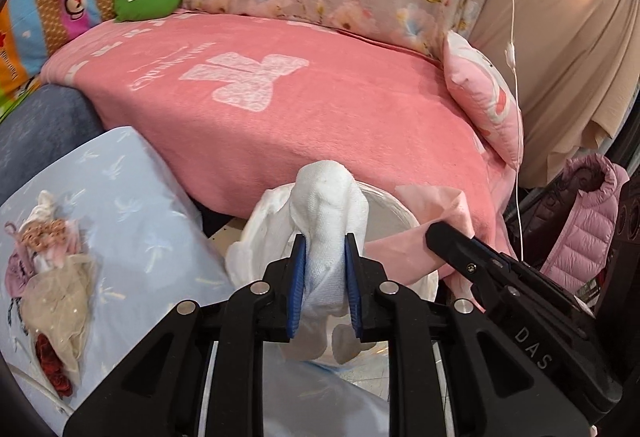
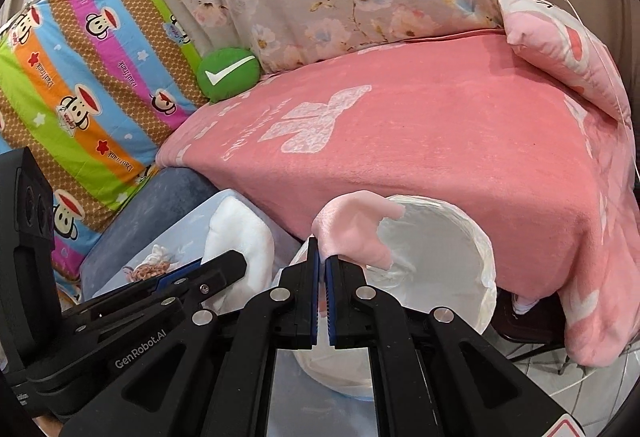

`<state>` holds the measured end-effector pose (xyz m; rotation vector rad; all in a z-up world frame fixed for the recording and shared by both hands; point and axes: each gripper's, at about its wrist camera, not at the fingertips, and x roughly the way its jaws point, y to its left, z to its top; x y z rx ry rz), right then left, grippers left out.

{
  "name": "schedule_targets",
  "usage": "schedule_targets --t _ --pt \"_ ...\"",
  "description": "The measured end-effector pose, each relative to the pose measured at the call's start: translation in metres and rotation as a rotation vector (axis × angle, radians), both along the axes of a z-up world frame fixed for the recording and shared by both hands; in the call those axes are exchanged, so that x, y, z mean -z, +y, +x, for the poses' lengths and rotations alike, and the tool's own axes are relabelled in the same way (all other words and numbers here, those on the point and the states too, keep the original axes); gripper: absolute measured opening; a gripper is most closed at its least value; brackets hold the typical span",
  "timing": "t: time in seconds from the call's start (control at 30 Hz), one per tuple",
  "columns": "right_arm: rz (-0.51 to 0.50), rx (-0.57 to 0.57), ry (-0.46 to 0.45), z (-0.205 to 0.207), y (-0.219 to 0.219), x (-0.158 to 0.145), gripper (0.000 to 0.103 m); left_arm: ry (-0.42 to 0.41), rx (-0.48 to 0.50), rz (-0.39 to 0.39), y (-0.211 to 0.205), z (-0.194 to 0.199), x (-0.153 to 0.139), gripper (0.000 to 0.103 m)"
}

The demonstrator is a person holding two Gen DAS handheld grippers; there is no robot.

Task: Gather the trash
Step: 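Carry the white glove with the left tool into the bin and release, then grasp the grey pouch with the left tool while the right grasps the red scrunchie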

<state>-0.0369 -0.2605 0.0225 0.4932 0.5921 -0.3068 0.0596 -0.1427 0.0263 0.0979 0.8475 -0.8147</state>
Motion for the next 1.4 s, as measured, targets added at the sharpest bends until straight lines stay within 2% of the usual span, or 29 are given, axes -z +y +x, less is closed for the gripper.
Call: schedule_targets --t 0.1,0.17,0.2,0.27,0.37,0.93,1.17,1.4 --pt "0.001 0.019 0.002 0.0 -0.009 0.003 0.009 0.003 0.012 0.016 -0.01 0.001 0.002 0.036" --pt "0.001 0.037 0.007 0.001 -0.015 0.005 0.01 -0.018 -0.017 0.036 -0.012 0.002 0.003 0.055" --pt "0.006 0.044 0.01 0.0 -0.018 0.006 0.01 -0.021 -0.027 0.039 -0.012 0.004 0.003 0.059" --pt "0.013 0.053 0.007 -0.001 -0.022 0.007 0.018 -0.015 -0.048 0.035 -0.011 0.007 0.003 0.067" --pt "0.004 0.054 0.001 -0.002 -0.02 0.006 0.028 -0.008 -0.075 0.032 -0.006 0.011 0.004 0.068" --pt "-0.001 -0.056 0.035 0.007 0.037 0.012 0.037 0.004 -0.225 0.036 0.05 0.014 0.012 0.068" --pt "-0.018 -0.121 0.052 0.014 0.072 0.016 0.042 0.009 -0.306 0.037 0.088 0.016 0.016 0.08" --pt "-0.031 -0.19 0.076 0.026 0.109 0.021 0.042 0.014 -0.392 0.061 0.13 0.019 0.028 0.083"
